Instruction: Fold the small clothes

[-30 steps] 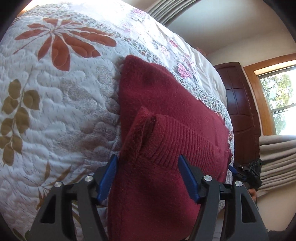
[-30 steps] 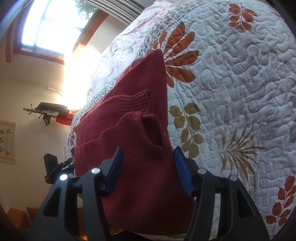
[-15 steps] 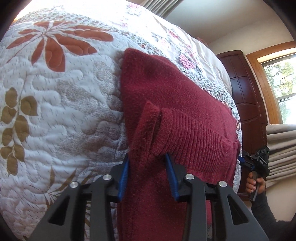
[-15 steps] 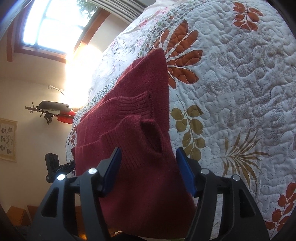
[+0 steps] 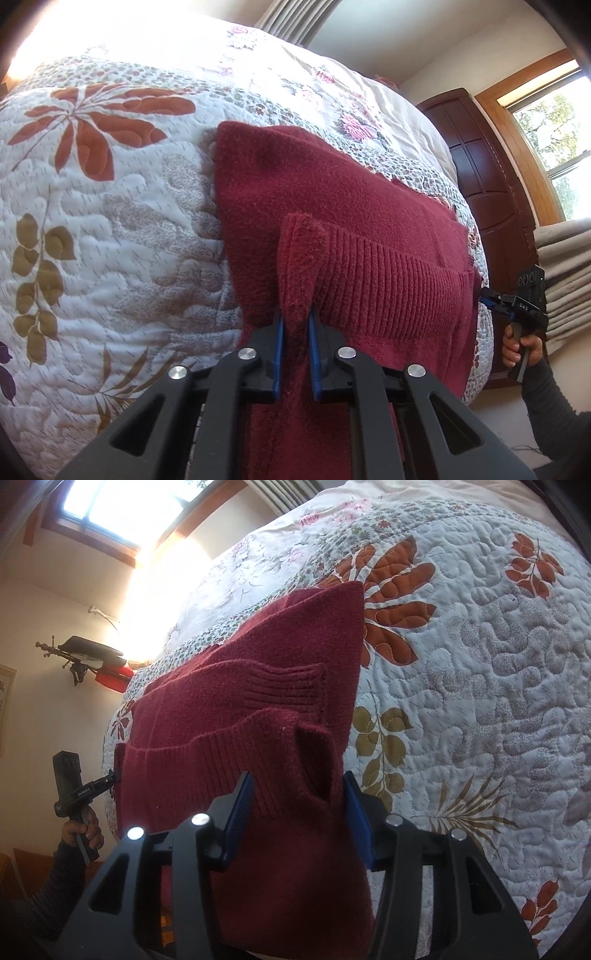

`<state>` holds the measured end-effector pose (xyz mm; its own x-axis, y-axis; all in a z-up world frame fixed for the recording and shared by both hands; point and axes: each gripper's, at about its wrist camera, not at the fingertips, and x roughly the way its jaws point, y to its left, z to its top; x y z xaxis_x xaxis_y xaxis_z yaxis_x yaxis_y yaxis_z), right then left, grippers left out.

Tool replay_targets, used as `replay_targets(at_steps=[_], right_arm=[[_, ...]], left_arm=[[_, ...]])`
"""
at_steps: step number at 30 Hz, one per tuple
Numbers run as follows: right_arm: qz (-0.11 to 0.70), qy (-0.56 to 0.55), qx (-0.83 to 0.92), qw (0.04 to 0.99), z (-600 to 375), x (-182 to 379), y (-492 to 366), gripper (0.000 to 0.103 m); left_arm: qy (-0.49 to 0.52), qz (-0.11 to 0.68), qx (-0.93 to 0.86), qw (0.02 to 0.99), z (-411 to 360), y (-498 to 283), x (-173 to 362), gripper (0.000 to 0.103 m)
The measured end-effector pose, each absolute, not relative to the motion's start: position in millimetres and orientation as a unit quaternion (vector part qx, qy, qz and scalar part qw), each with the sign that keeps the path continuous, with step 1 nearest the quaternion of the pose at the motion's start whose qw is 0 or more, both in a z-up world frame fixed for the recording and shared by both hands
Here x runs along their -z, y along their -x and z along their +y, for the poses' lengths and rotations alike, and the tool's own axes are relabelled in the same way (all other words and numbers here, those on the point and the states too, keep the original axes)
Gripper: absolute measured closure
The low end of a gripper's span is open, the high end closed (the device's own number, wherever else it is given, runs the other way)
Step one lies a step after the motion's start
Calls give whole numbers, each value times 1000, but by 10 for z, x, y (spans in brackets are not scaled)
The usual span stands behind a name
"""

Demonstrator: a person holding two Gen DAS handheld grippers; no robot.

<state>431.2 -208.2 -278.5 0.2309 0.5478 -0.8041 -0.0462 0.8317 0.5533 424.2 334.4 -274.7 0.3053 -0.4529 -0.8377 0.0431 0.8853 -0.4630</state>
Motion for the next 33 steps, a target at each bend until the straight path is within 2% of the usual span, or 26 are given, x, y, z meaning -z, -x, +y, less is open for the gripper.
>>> replay_targets(at_steps=[2, 7, 8, 10, 13, 26, 33], right_arm=[[586, -215, -201, 755, -2081, 2764, -4289, 73], [583, -219, -203, 755, -2133, 2758, -4274, 77], [584, -222, -204, 754, -2137, 2767, -4277, 77], [586, -224, -205, 752, -2173, 2793, -4292, 77], [586, -215, -195, 756, -2163, 2773, -4296, 96], [500, -243, -191, 809, -2296, 1923, -3916, 98], [454, -248, -211, 829, -2285, 1423, -4196, 98]], left_arm=[[184, 565, 161, 788, 3345, -4240, 2721, 83], [171, 566, 171, 788, 3304, -4296, 2688, 81], [170, 568, 170, 787, 3299, -4304, 2696, 90], [173, 572, 169, 783, 3308, -4311, 2716, 94], [183, 567, 163, 787, 3345, -4291, 2689, 96], [241, 440, 163, 850, 3595, -3719, 1773, 97], [242, 393, 180, 869, 3679, -3912, 1301, 97]])
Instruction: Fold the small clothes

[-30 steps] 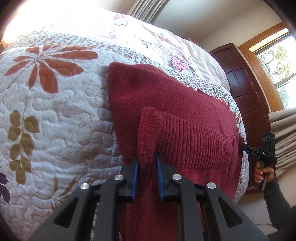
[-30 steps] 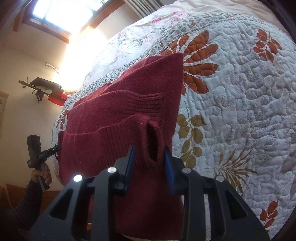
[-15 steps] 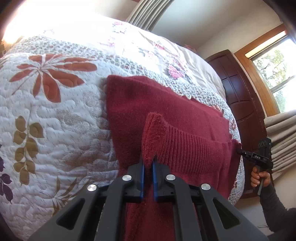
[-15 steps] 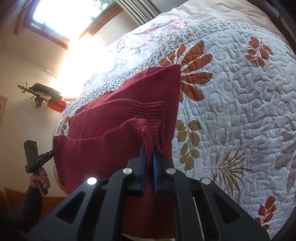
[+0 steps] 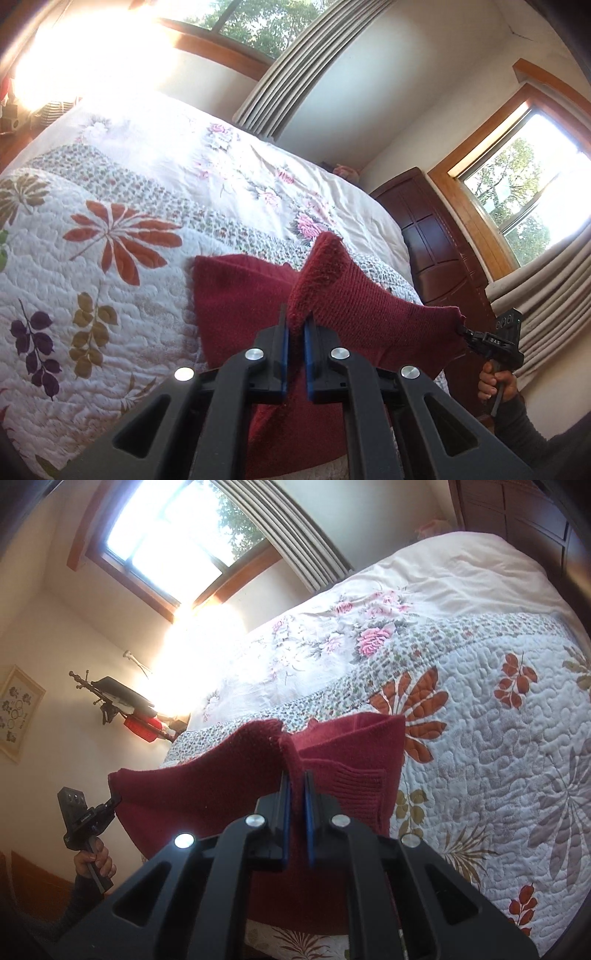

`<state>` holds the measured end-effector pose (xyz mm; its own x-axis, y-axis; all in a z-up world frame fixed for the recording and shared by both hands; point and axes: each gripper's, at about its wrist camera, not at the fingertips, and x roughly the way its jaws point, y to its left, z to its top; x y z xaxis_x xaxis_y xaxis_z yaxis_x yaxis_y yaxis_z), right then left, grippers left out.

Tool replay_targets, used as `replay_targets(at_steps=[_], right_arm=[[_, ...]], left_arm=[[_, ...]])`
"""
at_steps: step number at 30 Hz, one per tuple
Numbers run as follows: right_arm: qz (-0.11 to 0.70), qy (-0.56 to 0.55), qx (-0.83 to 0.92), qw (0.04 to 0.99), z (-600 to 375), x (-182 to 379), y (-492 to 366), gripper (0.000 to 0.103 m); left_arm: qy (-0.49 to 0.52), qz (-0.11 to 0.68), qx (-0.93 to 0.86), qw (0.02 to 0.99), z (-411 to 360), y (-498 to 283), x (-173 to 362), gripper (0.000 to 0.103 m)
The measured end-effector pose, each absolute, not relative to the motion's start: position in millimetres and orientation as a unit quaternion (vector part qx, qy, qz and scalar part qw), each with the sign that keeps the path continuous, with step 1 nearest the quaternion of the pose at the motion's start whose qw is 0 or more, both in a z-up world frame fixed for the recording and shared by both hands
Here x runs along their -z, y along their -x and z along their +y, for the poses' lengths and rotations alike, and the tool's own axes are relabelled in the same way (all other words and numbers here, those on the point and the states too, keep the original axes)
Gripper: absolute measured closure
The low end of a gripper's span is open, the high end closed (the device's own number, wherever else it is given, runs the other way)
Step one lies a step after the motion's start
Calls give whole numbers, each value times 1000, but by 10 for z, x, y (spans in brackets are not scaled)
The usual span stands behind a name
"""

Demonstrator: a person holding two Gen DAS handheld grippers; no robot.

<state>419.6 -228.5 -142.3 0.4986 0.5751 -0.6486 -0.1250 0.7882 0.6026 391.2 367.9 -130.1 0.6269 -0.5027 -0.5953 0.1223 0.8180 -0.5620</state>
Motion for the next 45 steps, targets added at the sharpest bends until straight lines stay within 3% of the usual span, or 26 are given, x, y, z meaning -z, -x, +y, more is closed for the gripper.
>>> replay_targets(at_steps=[9, 20, 27, 37, 45], right_arm=[[457, -254, -207, 827, -2267, 1439, -5029, 98], [540, -262, -154, 785, -2252, 2169, -5806, 98], [536, -264, -148, 788, -2264, 2190, -5989, 98], [600, -245, -99, 755, -2189, 2877, -6240, 98], [618, -233, -82, 746, -2151, 3092, -6282, 98]], left_arm=[[244, 397, 193, 863, 3740, -4846, 1355, 97], [309, 504, 167, 789, 3802, -5921, 2350, 97], [315, 504, 164, 787, 3856, -6142, 2415, 97], [315, 598, 107, 729, 3853, -6375, 3335, 97], [292, 607, 106, 731, 3799, -6412, 3322, 97]])
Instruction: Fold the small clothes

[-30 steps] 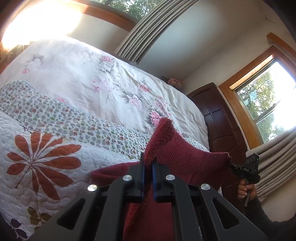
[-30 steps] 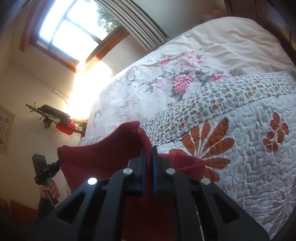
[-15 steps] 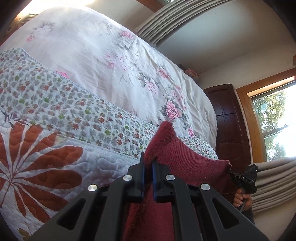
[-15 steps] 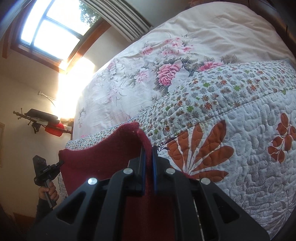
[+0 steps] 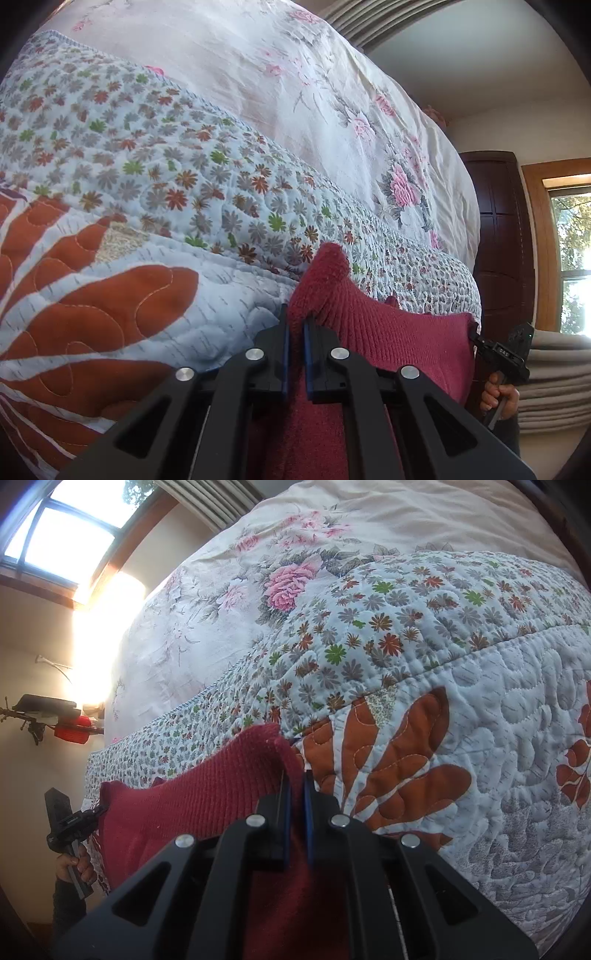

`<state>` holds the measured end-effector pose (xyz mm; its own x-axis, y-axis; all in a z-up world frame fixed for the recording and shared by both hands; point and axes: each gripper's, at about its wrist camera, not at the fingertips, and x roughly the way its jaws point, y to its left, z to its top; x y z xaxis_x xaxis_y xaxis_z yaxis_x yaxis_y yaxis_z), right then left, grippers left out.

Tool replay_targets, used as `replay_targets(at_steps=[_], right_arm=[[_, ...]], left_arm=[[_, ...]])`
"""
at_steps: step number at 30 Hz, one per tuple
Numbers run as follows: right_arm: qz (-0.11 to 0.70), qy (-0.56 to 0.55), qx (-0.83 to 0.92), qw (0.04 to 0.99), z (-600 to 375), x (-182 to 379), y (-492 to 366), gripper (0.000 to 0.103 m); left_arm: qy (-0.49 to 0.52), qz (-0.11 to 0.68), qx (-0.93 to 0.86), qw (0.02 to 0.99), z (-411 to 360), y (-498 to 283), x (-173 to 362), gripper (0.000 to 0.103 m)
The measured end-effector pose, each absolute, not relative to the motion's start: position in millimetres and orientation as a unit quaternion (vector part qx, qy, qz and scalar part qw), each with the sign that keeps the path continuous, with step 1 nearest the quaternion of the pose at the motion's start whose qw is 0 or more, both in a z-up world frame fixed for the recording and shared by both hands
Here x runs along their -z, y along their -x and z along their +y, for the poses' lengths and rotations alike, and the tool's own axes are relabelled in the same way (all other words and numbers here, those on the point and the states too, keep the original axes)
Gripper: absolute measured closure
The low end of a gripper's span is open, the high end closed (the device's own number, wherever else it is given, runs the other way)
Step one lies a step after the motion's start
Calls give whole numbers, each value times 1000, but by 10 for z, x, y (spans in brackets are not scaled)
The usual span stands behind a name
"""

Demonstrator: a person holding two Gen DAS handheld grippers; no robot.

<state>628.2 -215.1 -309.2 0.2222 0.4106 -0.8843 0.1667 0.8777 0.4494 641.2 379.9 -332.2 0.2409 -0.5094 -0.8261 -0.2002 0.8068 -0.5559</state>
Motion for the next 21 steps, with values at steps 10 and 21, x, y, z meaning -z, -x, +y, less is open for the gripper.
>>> replay_targets(at_steps=[10, 21], right_arm=[[596, -252, -73, 759, -2253, 2989, -6277, 98], [586, -234, -84, 771, -2222, 2892, -6093, 88]], left_arm=[[283, 566, 120, 765, 3751, -6494, 2971, 97], [190, 548, 55, 813, 3560, -6249, 2704, 92]])
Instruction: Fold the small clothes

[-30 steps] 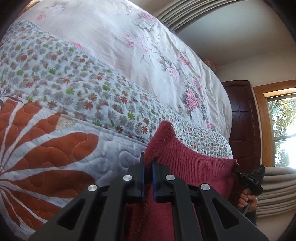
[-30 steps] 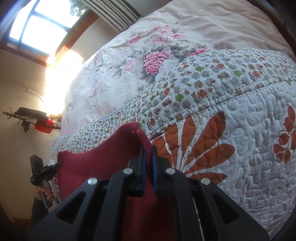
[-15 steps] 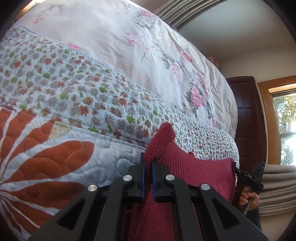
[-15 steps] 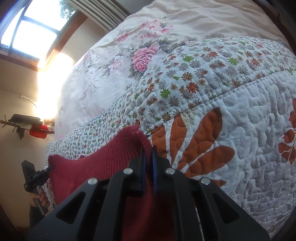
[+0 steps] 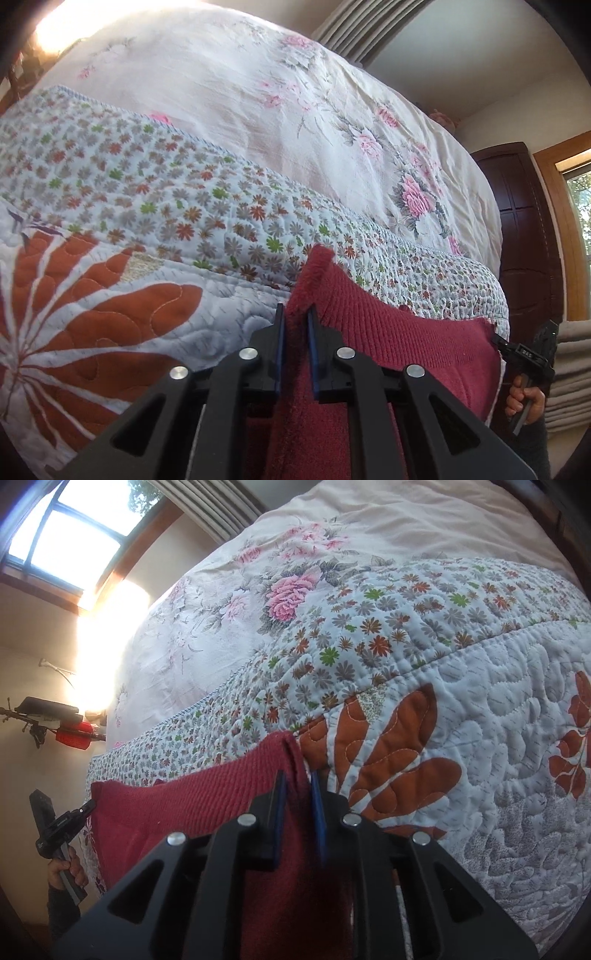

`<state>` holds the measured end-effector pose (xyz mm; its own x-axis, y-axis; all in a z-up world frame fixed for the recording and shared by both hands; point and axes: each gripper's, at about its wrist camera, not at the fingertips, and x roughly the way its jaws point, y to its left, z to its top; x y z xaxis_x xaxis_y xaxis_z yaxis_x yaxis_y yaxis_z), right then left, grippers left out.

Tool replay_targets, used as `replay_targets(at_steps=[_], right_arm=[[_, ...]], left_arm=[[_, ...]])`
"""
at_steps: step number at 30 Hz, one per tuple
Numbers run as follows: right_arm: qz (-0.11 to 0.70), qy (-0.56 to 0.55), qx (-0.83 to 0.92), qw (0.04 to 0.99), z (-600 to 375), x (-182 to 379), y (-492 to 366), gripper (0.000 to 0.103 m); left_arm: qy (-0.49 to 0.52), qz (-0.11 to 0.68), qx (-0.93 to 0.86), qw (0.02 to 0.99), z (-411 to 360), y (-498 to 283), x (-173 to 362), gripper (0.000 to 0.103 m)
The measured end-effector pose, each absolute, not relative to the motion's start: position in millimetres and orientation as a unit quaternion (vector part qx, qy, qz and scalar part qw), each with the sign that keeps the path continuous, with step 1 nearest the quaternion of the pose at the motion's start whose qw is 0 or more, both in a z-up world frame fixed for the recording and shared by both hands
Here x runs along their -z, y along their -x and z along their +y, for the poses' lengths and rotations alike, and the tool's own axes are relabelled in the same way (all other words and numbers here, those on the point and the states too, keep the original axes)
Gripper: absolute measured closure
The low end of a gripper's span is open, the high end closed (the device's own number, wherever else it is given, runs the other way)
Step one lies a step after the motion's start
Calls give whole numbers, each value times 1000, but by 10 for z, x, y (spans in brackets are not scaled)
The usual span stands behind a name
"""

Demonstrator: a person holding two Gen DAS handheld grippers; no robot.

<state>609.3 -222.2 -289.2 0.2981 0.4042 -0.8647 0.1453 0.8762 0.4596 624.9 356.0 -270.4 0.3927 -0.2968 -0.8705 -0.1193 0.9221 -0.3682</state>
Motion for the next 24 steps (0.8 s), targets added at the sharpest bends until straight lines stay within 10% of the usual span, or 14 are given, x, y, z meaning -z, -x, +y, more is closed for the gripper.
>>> replay_targets(at_steps=[10, 13, 24], right_arm=[[563, -215, -126, 788, -2058, 2775, -5472, 88], [569, -221, -106, 785, -2160, 3014, -5466, 103], [543, -268, -195, 772, -2007, 2640, -4586, 94]], left_arm=[[147, 563, 158, 798, 2803, -5734, 2777, 91], [187, 570, 137, 788, 3028, -5674, 3087, 101], [191, 511, 213, 811, 2866, -4632, 2510, 94]])
